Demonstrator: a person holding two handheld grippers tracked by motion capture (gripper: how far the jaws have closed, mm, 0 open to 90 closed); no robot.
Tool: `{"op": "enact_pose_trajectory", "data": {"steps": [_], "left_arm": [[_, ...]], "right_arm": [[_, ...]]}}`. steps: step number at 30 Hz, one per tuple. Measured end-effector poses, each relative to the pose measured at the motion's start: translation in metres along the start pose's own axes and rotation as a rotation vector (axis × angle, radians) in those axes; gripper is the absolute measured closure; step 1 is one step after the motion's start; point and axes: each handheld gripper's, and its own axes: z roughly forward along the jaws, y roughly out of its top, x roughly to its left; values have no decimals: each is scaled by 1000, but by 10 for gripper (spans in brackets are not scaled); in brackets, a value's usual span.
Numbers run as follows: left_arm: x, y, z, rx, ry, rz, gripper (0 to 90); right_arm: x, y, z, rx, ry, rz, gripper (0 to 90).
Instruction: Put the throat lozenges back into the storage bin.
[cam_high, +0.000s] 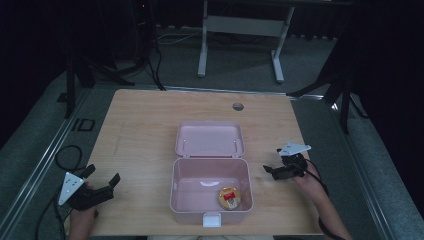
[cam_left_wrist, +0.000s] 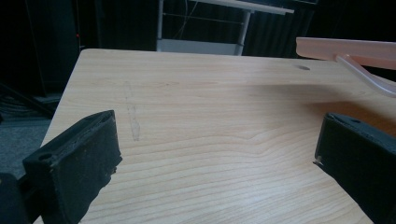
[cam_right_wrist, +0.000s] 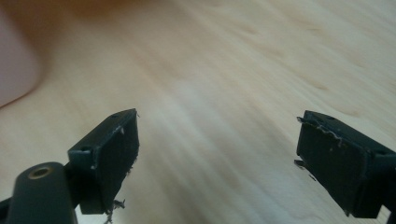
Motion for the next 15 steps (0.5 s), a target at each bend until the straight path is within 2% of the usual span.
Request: {"op": "enact_pose_trajectory", "data": {"steps": [4,7,9,11,15], "left_arm": [[0,0,0,-1,-1,-2,4],[0,0,0,-1,-1,-2,4],[0,0,0,-2,-1,-2,4],[0,0,0,-2,-1,-2,3],[0,0,0,-2,-1,-3,3]], "right_arm": [[-6,-8,4,-41,-79,83,127],[-9,-12,8,-61,-151,104,128],[-11,-14,10,-46,-197,121,128],[-12,-18,11,-54,-246,139,128],[-17,-25,11,-72,-313,211,128]]}}
